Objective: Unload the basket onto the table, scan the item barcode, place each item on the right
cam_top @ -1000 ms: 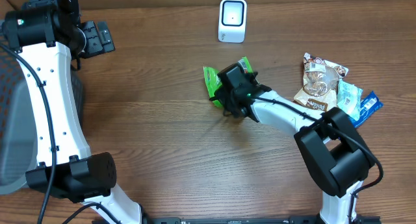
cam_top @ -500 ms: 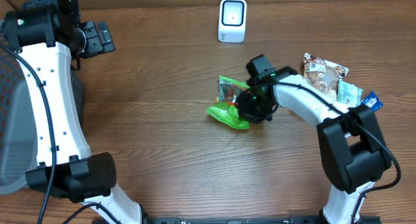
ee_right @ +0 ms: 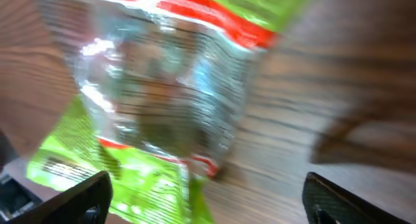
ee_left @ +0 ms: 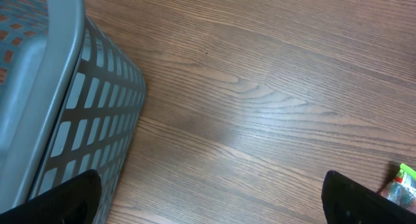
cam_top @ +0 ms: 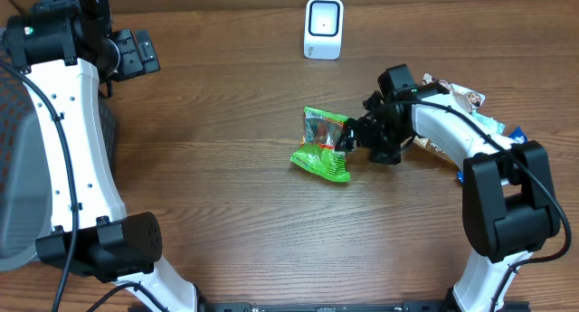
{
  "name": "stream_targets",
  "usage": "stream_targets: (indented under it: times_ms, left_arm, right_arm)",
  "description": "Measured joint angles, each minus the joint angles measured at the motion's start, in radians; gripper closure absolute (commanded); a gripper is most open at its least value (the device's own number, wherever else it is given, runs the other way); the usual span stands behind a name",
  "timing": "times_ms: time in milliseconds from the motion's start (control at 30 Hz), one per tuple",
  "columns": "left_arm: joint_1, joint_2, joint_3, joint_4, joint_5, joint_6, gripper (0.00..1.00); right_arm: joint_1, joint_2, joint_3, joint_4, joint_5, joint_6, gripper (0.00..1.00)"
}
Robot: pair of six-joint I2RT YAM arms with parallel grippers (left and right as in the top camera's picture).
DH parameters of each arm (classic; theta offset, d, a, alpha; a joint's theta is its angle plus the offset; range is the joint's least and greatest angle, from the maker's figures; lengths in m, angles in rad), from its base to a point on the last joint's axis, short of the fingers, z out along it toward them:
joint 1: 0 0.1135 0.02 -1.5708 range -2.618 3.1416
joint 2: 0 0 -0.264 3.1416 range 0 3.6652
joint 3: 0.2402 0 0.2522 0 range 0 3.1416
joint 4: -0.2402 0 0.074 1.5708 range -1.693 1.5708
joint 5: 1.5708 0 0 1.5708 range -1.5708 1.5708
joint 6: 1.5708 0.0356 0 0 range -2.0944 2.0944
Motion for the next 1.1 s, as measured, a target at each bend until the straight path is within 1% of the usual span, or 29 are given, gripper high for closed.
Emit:
stream_targets:
  times_ms: [100, 267, 367, 400, 433, 600, 633, 700, 767, 867, 900, 1100]
  left_arm:
    - [0.000, 0.000, 0.000, 0.000, 0.000, 0.000, 0.00]
    - [0.000, 0.000, 0.000, 0.000, 0.000, 0.000, 0.00]
    - [0.000, 0.000, 0.000, 0.000, 0.000, 0.000, 0.00]
    - [0.000, 0.000, 0.000, 0.000, 0.000, 0.000, 0.00]
    - [0.000, 0.000, 0.000, 0.000, 0.000, 0.000, 0.00]
    - [0.000, 0.000, 0.000, 0.000, 0.000, 0.000, 0.00]
    - [0.000, 0.000, 0.000, 0.000, 0.000, 0.000, 0.00]
    - [0.000, 0.000, 0.000, 0.000, 0.000, 0.000, 0.00]
    - [0.000, 0.000, 0.000, 0.000, 0.000, 0.000, 0.00]
    - [0.000, 0.000, 0.000, 0.000, 0.000, 0.000, 0.00]
    - [0.000, 0.000, 0.000, 0.000, 0.000, 0.000, 0.00]
    - [0.000, 0.000, 0.000, 0.000, 0.000, 0.000, 0.00]
  right_arm:
    - [0.027, 0.000, 0.000, 0.067, 0.028, 0.040, 0.04]
    - [0.052, 0.002, 0.000, 0.166, 0.142, 0.123, 0.06]
    - [0.050, 0.021, 0.005, 0.203, 0.180, 0.148, 0.12]
    - [0.050, 0.034, 0.008, 0.211, 0.184, 0.157, 0.16]
    - [0.050, 0.049, 0.014, 0.211, 0.188, 0.167, 0.20]
    - [0.047, 0.066, 0.033, 0.215, 0.199, 0.190, 0.30]
    - [0.046, 0.066, 0.033, 0.214, 0.201, 0.194, 0.34]
    - [0.045, 0.069, 0.033, 0.211, 0.204, 0.197, 0.36]
    - [0.045, 0.070, 0.034, 0.210, 0.205, 0.201, 0.35]
    - [0.045, 0.070, 0.036, 0.200, 0.197, 0.180, 0.21]
    - [0.047, 0.070, 0.039, 0.192, 0.192, 0.173, 0.20]
    - [0.074, 0.082, 0.053, 0.186, 0.187, 0.138, 0.20]
